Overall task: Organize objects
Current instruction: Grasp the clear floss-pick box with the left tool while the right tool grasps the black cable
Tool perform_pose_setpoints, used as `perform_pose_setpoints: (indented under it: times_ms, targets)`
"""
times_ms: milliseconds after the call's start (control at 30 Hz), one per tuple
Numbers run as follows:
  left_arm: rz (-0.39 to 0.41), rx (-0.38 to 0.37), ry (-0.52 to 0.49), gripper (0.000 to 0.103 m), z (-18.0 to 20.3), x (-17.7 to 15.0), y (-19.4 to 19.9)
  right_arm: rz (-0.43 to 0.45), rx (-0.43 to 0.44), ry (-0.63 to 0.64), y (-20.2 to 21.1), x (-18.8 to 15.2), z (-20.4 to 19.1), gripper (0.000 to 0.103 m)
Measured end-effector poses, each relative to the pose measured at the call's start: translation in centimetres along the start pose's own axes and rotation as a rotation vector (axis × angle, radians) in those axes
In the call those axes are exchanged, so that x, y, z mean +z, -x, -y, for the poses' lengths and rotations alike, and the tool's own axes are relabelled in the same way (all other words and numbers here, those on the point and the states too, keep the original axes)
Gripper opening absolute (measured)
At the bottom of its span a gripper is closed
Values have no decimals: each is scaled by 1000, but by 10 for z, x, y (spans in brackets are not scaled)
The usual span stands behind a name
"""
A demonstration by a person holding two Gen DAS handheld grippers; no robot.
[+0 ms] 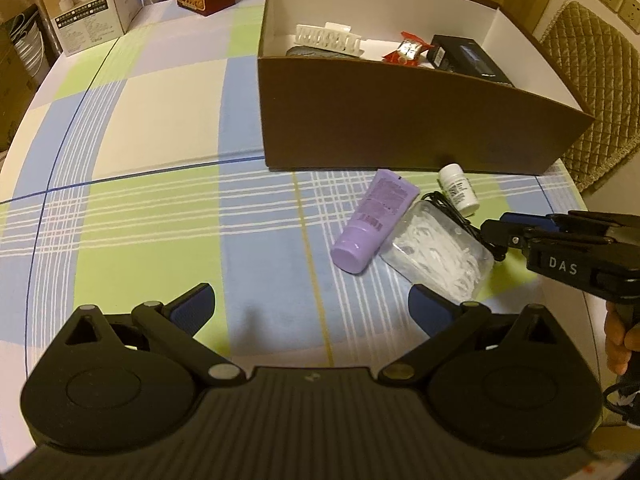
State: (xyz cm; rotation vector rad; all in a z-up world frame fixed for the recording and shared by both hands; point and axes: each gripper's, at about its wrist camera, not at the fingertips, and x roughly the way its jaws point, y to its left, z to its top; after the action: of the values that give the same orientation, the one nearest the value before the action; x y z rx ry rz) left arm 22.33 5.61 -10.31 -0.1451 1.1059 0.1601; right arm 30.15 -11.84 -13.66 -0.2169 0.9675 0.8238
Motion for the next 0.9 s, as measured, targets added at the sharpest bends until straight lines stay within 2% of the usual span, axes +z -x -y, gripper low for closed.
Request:
perform_pose_setpoints:
  times_ms: [200,400,500,700,900]
  targets:
    - [-9,5,13,101,-5,2,-5,-25,28,51,-8,1,-7,22]
    - [-12,2,17,101,-6,4,-9,-48,16,84,-23,5,-11,22]
    - [-14,0,16,101,-5,4,-11,-62,12,98,-27,1,-11,16]
    - [-24,-15,14,100,0,4,-16,-65,6,76,-16,-11,-6,14]
    - [-47,-71,0,99,20,3,-25,-73,-7,18,4,-27,11,14]
